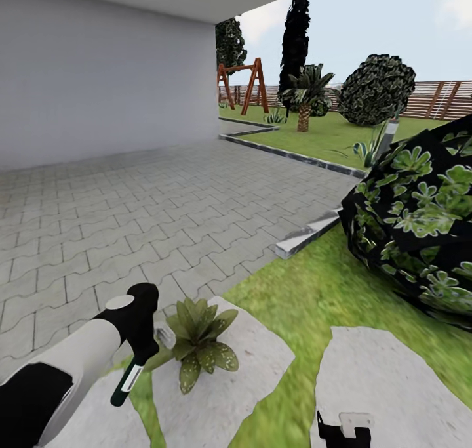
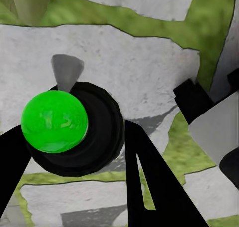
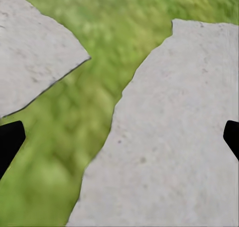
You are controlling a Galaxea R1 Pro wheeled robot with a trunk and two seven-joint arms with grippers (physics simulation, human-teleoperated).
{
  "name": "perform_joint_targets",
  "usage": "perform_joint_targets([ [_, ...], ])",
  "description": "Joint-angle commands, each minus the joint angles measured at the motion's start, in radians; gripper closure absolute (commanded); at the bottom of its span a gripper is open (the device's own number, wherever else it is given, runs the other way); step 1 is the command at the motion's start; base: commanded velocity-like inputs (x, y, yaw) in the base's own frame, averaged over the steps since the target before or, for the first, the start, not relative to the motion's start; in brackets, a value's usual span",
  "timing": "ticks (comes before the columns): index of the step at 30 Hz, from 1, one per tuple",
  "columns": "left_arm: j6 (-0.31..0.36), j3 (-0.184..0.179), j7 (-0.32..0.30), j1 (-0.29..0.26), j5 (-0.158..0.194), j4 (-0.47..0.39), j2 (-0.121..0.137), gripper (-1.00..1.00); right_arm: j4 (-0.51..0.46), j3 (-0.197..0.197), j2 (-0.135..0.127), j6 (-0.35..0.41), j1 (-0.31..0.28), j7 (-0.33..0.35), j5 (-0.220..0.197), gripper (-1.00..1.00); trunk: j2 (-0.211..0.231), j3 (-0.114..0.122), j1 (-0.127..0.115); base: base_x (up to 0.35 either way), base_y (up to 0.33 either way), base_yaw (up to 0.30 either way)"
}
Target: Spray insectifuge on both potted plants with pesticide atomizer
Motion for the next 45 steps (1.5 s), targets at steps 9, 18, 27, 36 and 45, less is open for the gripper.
perform_joint_targets([
  [9, 0.010, -0.001, -0.010, 0.001, -0.006, -0.006, -0.003, 1.00, 0.001, -0.007, 0.000, -0.003, -0.001, -0.004, 0.010, -1.00, 0.000, -0.001, 0.000, 0.124, 0.313, -0.243],
  [18, -0.002, -0.003, -0.012, 0.000, -0.003, -0.005, -0.030, 1.00, 0.001, -0.007, 0.001, -0.003, -0.001, -0.004, 0.010, -1.00, 0.000, -0.001, 0.000, 0.077, 0.090, -0.142],
  [27, -0.011, -0.003, -0.011, -0.007, -0.006, -0.012, -0.056, 1.00, 0.001, -0.007, 0.001, -0.003, -0.001, -0.004, 0.010, -1.00, 0.000, -0.001, 0.000, -0.022, 0.005, -0.001],
  [36, -0.010, -0.003, -0.011, -0.007, -0.006, -0.008, -0.057, 1.00, 0.001, -0.007, 0.000, -0.003, -0.001, -0.003, 0.010, -1.00, 0.000, -0.001, 0.000, -0.222, 0.124, -0.154],
  [45, -0.010, -0.003, -0.011, -0.007, -0.008, 0.000, -0.056, 1.00, 0.001, -0.007, 0.001, -0.003, -0.001, -0.003, 0.010, -1.00, 0.000, -0.001, 0.000, -0.005, 0.296, -0.127],
])
